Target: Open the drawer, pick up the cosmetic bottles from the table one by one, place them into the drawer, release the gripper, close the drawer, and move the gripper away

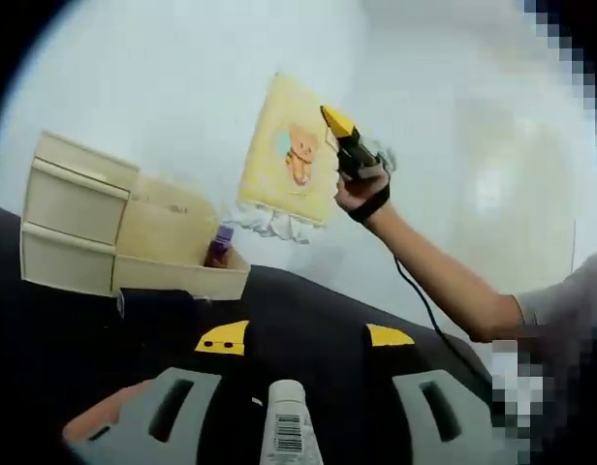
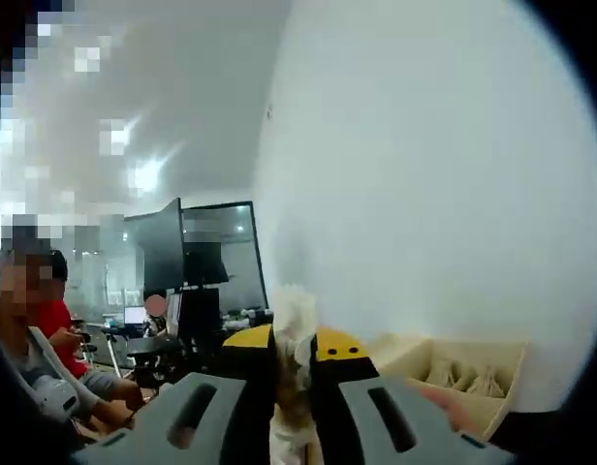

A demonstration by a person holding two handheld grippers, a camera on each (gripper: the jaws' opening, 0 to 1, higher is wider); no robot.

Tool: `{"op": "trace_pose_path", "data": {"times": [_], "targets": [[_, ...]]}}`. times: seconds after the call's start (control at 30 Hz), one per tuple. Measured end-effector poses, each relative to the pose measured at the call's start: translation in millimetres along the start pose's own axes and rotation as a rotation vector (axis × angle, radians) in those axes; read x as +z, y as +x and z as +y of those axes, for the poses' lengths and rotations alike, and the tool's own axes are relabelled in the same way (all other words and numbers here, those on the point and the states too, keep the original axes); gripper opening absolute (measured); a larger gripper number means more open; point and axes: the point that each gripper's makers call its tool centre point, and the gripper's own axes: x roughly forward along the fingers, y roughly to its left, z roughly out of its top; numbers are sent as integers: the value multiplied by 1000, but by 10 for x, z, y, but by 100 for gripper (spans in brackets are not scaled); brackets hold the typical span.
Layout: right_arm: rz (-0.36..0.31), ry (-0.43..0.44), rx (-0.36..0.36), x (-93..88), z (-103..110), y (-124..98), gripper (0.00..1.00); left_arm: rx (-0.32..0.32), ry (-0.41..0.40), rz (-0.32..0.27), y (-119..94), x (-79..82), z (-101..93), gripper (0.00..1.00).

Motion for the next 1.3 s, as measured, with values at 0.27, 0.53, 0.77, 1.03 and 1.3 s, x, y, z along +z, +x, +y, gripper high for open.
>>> {"op": "trace_pose_path", "data": {"times": [0.27, 0.53, 0.77, 1.03, 1.3], "targets": [[80, -22, -33, -168, -246, 365, 9, 4, 24, -1, 33, -82, 87, 40], [60, -26, -2, -156, -527, 581, 10, 93, 162, 58, 29, -31, 280, 42], [90, -55, -8, -291, -850, 682, 10, 87, 165, 92, 77, -118, 346, 44], [3, -20, 18, -319, -1136, 754, 10, 31, 115, 61, 22, -142, 318, 40], [-16, -36, 18, -459, -1350, 827, 10, -11, 106, 26, 31, -83, 270, 38]]}}
